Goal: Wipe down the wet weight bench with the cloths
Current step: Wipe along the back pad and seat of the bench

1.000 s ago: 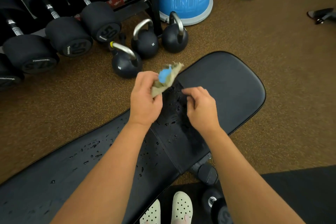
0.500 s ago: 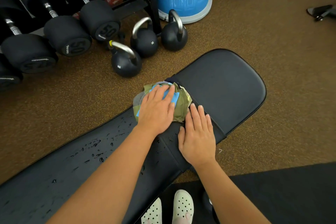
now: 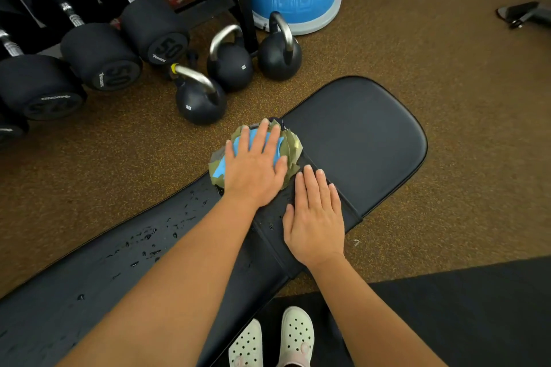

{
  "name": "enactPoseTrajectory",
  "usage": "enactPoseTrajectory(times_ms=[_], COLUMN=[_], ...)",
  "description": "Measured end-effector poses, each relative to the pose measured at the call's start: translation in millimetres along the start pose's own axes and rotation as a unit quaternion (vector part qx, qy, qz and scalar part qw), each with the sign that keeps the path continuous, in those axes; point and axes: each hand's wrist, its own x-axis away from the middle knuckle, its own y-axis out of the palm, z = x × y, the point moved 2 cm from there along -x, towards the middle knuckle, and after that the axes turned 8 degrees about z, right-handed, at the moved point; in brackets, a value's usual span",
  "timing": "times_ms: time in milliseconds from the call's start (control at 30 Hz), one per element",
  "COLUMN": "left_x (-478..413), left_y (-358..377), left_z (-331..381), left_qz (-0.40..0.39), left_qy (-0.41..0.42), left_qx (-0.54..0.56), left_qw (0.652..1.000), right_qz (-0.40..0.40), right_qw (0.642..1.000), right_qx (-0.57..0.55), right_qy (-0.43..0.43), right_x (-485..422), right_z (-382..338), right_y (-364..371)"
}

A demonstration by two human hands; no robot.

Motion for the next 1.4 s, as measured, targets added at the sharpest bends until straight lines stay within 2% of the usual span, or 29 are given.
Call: enactPoseTrajectory(times_ms=[67, 200, 267, 300, 400, 467, 533, 667, 700, 733, 833, 900, 967, 1067, 1133, 1167, 1300, 1367, 1400], left_x=[6, 20, 12, 8, 5, 16, 29, 23, 16, 8, 2, 17, 34, 38, 24, 14, -4, 3, 10], left_y=[0, 1, -1, 0, -1, 0, 3, -2, -3, -3, -2, -1, 2, 0, -3, -3, -3, -1, 0], left_z=[9, -9, -21, -23, -6, 12, 13, -21, -26, -29, -14, 5, 6, -20, -35, -37, -8, 8, 10], left_qz=[-0.002, -0.026, -0.030, -0.029, -0.010, 0.003, -0.009, -0.031, -0.034, -0.038, -0.024, -0.003, -0.006, -0.019, -0.031, -0.041, -0.029, -0.028, -0.026], left_qy=[0.017, 0.202, 0.247, 0.236, 0.087, 0.039, 0.080, 0.237, 0.245, 0.225, 0.079, 0.047, 0.101, 0.237, 0.272, 0.248, 0.050, 0.020, 0.043], left_qx=[-0.028, -0.026, -0.031, -0.031, -0.008, -0.016, -0.024, -0.030, -0.033, -0.029, -0.011, -0.028, -0.035, -0.026, -0.036, -0.028, 0.007, -0.014, -0.031], left_qw=[0.999, 0.979, 0.968, 0.971, 0.996, 0.999, 0.996, 0.971, 0.968, 0.973, 0.997, 0.998, 0.994, 0.971, 0.961, 0.967, 0.998, 0.999, 0.998], right_qz=[0.001, 0.020, 0.022, 0.024, 0.022, 0.028, 0.031, 0.020, 0.017, 0.015, 0.015, 0.019, 0.024, 0.020, 0.026, 0.030, 0.035, 0.039, 0.045], right_qw=[1.000, 1.000, 1.000, 1.000, 0.999, 0.999, 0.998, 0.999, 0.999, 0.999, 0.999, 0.999, 0.998, 0.999, 0.998, 0.998, 0.999, 0.999, 0.998], right_qx=[-0.002, -0.004, -0.004, -0.006, -0.020, -0.035, -0.047, -0.048, -0.048, -0.045, -0.042, -0.048, -0.054, -0.049, -0.051, -0.050, -0.034, -0.029, -0.035], right_qy=[0.002, 0.007, 0.008, 0.011, 0.022, 0.022, 0.016, 0.009, 0.011, 0.013, 0.013, 0.011, 0.004, 0.001, 0.007, 0.010, 0.014, 0.014, 0.013], right_x=[-5, -18, -17, -16, -16, -16, -15, -15, -16, -16, -16, -16, -15, -15, -15, -16, -16, -16, -16], right_z=[0, 0, -1, -1, -2, -2, -1, -2, -2, -2, -2, -2, -1, -1, -1, -1, -2, -2, -1], right_y=[-3, -9, -7, -6, -6, -7, -7, -8, -8, -8, -7, -7, -6, -5, -5, -5, -3, -2, -2])
